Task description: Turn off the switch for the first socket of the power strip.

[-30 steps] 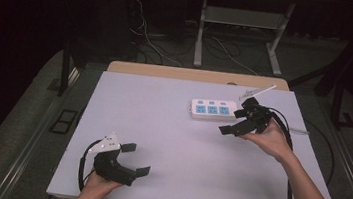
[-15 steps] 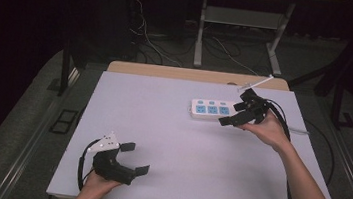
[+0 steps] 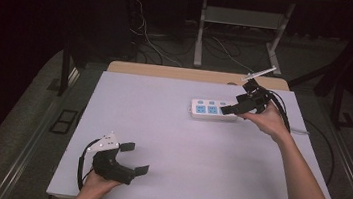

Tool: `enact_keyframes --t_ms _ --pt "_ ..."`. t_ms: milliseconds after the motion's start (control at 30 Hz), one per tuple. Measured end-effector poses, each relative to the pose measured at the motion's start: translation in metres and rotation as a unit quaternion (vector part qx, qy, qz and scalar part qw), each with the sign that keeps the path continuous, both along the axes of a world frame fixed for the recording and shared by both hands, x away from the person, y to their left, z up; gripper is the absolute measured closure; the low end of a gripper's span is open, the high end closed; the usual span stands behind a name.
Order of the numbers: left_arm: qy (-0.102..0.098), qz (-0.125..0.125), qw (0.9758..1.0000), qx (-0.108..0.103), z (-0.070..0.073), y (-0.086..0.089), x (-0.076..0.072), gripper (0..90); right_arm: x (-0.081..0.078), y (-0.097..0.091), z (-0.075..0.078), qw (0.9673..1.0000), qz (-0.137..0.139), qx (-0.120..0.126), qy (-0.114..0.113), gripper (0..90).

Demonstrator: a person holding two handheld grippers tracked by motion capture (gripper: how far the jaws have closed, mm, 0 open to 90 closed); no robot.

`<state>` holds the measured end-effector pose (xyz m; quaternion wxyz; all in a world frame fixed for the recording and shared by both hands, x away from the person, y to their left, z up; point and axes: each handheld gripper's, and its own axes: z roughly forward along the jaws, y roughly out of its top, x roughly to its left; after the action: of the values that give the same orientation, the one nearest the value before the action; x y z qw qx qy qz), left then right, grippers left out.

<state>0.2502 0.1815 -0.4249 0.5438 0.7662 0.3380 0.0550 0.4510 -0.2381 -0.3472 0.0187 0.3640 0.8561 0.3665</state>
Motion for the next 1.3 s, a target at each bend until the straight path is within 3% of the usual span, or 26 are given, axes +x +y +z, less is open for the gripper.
enact_keyframes --t_ms 333,400,500,567,633,667,733,800,933,1300 --pt "0.0 0.001 1.0 -0.001 0.0 0.001 0.0 0.0 0.018 -0.002 0.004 0.9998 -0.017 0.004 -0.001 0.6" --pt "-0.001 0.001 1.0 -0.001 0.0 0.002 0.0 0.0 0.02 -0.002 0.005 0.9998 -0.018 0.002 -0.001 4.8" --pt "-0.001 0.001 1.0 0.0 0.0 0.002 0.001 0.0 0.027 -0.002 0.008 0.9997 -0.022 -0.001 -0.011 17.2" --pt "-0.001 0.001 1.0 0.0 0.0 0.002 0.001 0.0 0.028 -0.002 0.008 0.9996 -0.023 0.0 -0.014 17.4" --pt "-0.001 0.001 1.0 0.0 0.0 0.002 0.001 0.0 0.033 -0.002 0.007 0.9996 -0.026 0.002 -0.012 27.9" --pt "-0.001 0.0 1.0 0.0 0.0 0.003 0.001 0.0 0.033 -0.002 0.007 0.9996 -0.026 0.002 -0.012 27.9" --pt "-0.002 0.0 1.0 0.0 0.0 0.003 0.001 0.0 0.036 -0.002 0.005 0.9995 -0.029 -0.002 -0.013 43.0" --pt "-0.001 0.002 1.0 0.0 0.0 0.003 0.001 0.0 0.037 -0.002 0.004 0.9993 -0.034 -0.005 -0.016 47.1" --pt "-0.002 0.003 1.0 -0.001 0.001 0.005 0.001 0.0 0.043 -0.004 -0.001 0.9989 -0.044 0.004 -0.014 63.9" --pt "-0.002 0.004 1.0 -0.001 0.001 0.006 0.002 0.0 0.054 -0.013 -0.012 0.9967 -0.076 0.025 -0.011 89.5"
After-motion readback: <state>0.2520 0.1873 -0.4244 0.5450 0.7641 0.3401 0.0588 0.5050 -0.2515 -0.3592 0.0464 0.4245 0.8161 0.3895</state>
